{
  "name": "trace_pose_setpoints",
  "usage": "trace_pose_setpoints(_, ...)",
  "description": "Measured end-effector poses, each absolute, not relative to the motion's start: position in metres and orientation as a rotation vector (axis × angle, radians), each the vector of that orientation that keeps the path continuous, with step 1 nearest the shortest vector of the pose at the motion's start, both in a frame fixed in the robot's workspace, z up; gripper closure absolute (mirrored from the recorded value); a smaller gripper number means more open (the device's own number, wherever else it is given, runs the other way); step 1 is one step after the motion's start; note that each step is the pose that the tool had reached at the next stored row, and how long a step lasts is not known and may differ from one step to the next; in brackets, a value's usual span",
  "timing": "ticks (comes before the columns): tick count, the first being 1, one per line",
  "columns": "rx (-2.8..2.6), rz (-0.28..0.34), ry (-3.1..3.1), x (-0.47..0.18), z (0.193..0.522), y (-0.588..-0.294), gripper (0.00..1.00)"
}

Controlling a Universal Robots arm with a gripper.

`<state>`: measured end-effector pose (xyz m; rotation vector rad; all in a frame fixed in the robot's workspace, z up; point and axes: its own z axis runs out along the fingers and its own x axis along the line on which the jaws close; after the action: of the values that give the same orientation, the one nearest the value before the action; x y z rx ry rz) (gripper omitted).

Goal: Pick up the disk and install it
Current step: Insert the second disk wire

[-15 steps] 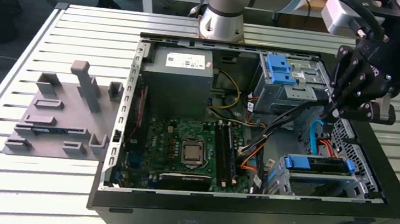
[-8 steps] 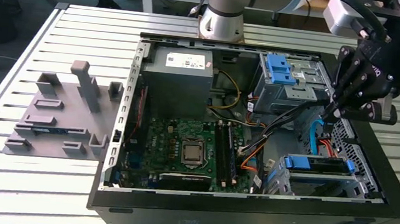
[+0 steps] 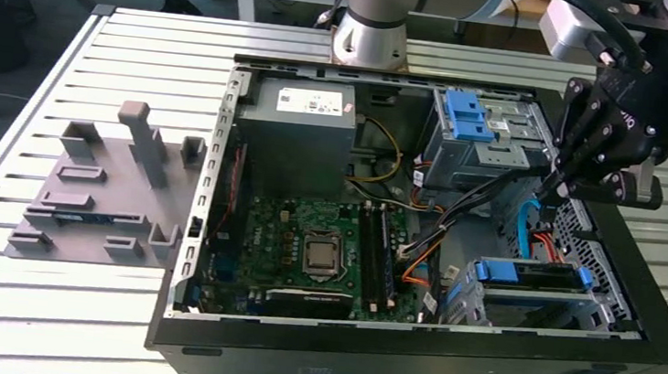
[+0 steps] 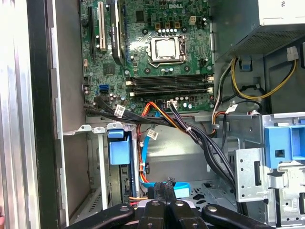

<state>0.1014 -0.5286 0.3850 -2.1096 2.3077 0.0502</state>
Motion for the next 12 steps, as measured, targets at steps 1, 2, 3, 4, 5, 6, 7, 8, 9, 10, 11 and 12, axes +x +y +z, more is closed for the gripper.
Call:
trace_pose_setpoints(1,-2.110,0.050,2.308,0.1014,0.3850,-0.5286,0.89)
trace_pose_setpoints(2,-2.110,0.050,2.308,0.1014,0.3851,-0.5286,0.88)
trace_pose_setpoints(3,-2.110,0.050,2.308,0.1014,0.3850,-0.5286,0.88)
trace_pose_setpoints(4,-2.110,0.050,2.308,0.1014,0.3850,-0.5286,0.83)
trace_pose_setpoints(5,-2.110,0.050,2.308,0.1014,0.3850,-0.5286,0.83)
trace_pose_setpoints(6,-2.110,0.050,2.308,0.1014,0.3849,-0.5286,0.76)
trace_pose_setpoints(7,-2.110,0.050,2.308,0.1014,0.3848,-0.5286,0.76)
trace_pose_setpoints(8,-2.110,0.050,2.308,0.1014,0.3847,-0.5286,0.76)
trace_pose_setpoints(9,-2.110,0.050,2.308,0.1014,0.3845,-0.5286,0.76)
trace_pose_setpoints(10,-2.110,0.050,2.308,0.1014,0.3842,-0.5286,0.75)
trace_pose_setpoints(11,-2.110,0.050,2.308,0.1014,0.3838,-0.5286,0.75)
trace_pose_setpoints(12,-2.110,0.050,2.308,0.1014,0.3834,-0.5286,0.69)
